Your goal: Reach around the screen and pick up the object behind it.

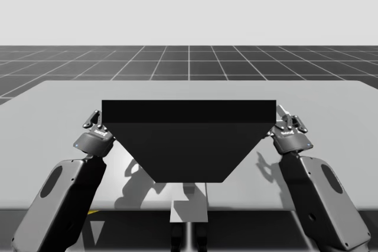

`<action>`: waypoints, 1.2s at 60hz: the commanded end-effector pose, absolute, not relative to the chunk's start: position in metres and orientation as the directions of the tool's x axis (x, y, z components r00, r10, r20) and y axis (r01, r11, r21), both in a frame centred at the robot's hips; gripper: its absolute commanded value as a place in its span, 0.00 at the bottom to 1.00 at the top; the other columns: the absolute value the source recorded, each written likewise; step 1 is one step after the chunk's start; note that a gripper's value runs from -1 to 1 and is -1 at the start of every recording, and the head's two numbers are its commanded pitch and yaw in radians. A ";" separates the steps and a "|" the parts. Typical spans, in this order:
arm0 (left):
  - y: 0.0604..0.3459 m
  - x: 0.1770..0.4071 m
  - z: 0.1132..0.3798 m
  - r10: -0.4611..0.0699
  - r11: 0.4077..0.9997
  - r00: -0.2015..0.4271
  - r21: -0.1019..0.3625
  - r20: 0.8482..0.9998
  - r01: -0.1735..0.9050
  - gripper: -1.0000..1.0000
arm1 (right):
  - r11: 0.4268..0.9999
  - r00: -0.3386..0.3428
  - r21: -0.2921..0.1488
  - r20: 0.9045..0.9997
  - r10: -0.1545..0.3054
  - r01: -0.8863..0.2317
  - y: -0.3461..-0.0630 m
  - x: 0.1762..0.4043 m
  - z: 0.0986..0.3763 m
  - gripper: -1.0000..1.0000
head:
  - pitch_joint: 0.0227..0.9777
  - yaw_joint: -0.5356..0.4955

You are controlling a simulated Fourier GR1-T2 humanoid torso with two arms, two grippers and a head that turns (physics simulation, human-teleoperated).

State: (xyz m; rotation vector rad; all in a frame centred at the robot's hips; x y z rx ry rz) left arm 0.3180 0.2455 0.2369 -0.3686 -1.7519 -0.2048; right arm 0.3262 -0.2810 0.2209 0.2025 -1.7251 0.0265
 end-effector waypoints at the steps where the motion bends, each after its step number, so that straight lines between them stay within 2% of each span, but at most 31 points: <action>1: 0.246 0.318 0.236 0.131 0.933 -0.178 -0.060 0.975 0.355 0.00 | 0.989 -0.162 0.076 0.982 -0.096 -0.126 -0.279 0.324 0.220 0.00 | 0.08 0.52; 6: 0.245 0.318 0.236 0.130 0.933 -0.177 -0.059 0.976 0.356 0.00 | 0.984 -0.182 0.080 0.977 -0.108 -0.158 -0.277 0.323 0.221 0.00 | 0.08 0.52; 15: 0.244 0.317 0.237 0.120 0.919 -0.152 -0.052 0.981 0.391 0.00 | 0.972 -0.165 0.025 0.984 -0.065 -0.233 -0.275 0.322 0.222 0.00 | 0.08 0.52; 17: 0.243 0.316 0.237 0.121 0.913 -0.140 -0.055 0.983 0.404 0.00 | 0.970 -0.161 0.031 0.984 -0.072 -0.243 -0.275 0.321 0.222 0.00 | 0.08 0.52; 20: 0.243 0.314 0.238 0.091 0.906 -0.137 -0.025 0.986 0.422 0.00 | 0.966 -0.170 0.006 0.984 -0.052 -0.258 -0.273 0.319 0.223 0.00 | 0.08 0.52; 24: 0.242 0.308 0.241 0.077 0.897 -0.134 -0.010 0.988 0.441 0.00 | 0.961 -0.164 0.012 0.985 -0.060 -0.278 -0.273 0.316 0.224 0.00 | 0.09 0.52; 28: 0.243 0.299 0.246 0.052 0.885 -0.135 0.017 0.990 0.465 0.00 | 0.948 -0.177 -0.008 0.983 -0.051 -0.318 -0.274 0.310 0.226 0.00 | 0.09 0.51; 32: 0.245 0.293 0.247 0.049 0.871 -0.119 0.016 0.992 0.492 0.00 | 0.934 -0.179 -0.010 0.982 -0.058 -0.357 -0.276 0.305 0.227 0.00 | 0.09 0.51; 34: 0.247 0.288 0.248 0.024 0.863 -0.117 0.038 0.993 0.504 0.00 | 0.917 -0.186 -0.030 0.981 -0.048 -0.398 -0.278 0.300 0.227 0.00 | 0.10 0.51; 37: 0.252 0.283 0.249 0.035 0.842 -0.089 0.019 0.995 0.539 0.00 | 0.894 -0.197 -0.066 0.980 -0.025 -0.443 -0.280 0.295 0.225 0.00 | 0.10 0.51; 41: 0.260 0.275 0.248 0.018 0.825 -0.071 0.025 0.997 0.565 0.00 | 0.862 -0.206 -0.113 0.978 0.010 -0.494 -0.285 0.288 0.222 0.00 | 0.10 0.51; 47: 0.272 0.264 0.247 0.001 0.798 -0.044 0.026 0.999 0.602 0.00 | 0.827 -0.209 -0.131 0.978 0.016 -0.547 -0.291 0.279 0.217 0.00 | 0.10 0.51; 48: 0.275 0.261 0.247 -0.002 0.788 -0.035 0.023 0.999 0.616 0.00 | 0.806 -0.203 -0.137 0.979 0.022 -0.575 -0.293 0.278 0.216 0.00 | 0.10 0.51; 52: 0.282 0.255 0.247 -0.019 0.760 -0.014 0.023 1.000 0.650 0.00 | 0.794 -0.210 -0.159 0.977 0.040 -0.587 -0.300 0.273 0.215 0.00 | 0.11 0.51; 57: 0.289 0.249 0.246 -0.043 0.719 0.002 0.030 0.999 0.694 0.00 | 0.758 -0.213 -0.158 0.977 0.026 -0.632 -0.308 0.267 0.214 0.00 | 0.11 0.51; 60: 0.294 0.246 0.245 -0.055 0.685 0.014 0.028 0.998 0.728 0.00 | 0.709 -0.225 -0.170 0.974 0.017 -0.684 -0.315 0.261 0.214 0.00 | 0.11 0.51; 63: 0.297 0.244 0.244 -0.061 0.667 0.022 0.024 0.998 0.745 0.00 | 0.688 -0.232 -0.177 0.973 0.012 -0.704 -0.319 0.257 0.214 0.00 | 0.11 0.51; 66: 0.300 0.243 0.242 -0.089 0.650 0.016 0.046 0.996 0.759 0.00 | 0.651 -0.249 -0.203 0.968 0.023 -0.731 -0.324 0.252 0.213 0.00 | 0.11 0.51; 72: 0.302 0.241 0.240 -0.129 0.617 0.009 0.073 0.992 0.783 0.00 | 0.593 -0.251 -0.215 0.968 0.023 -0.776 -0.329 0.246 0.210 0.00 | 0.11 0.51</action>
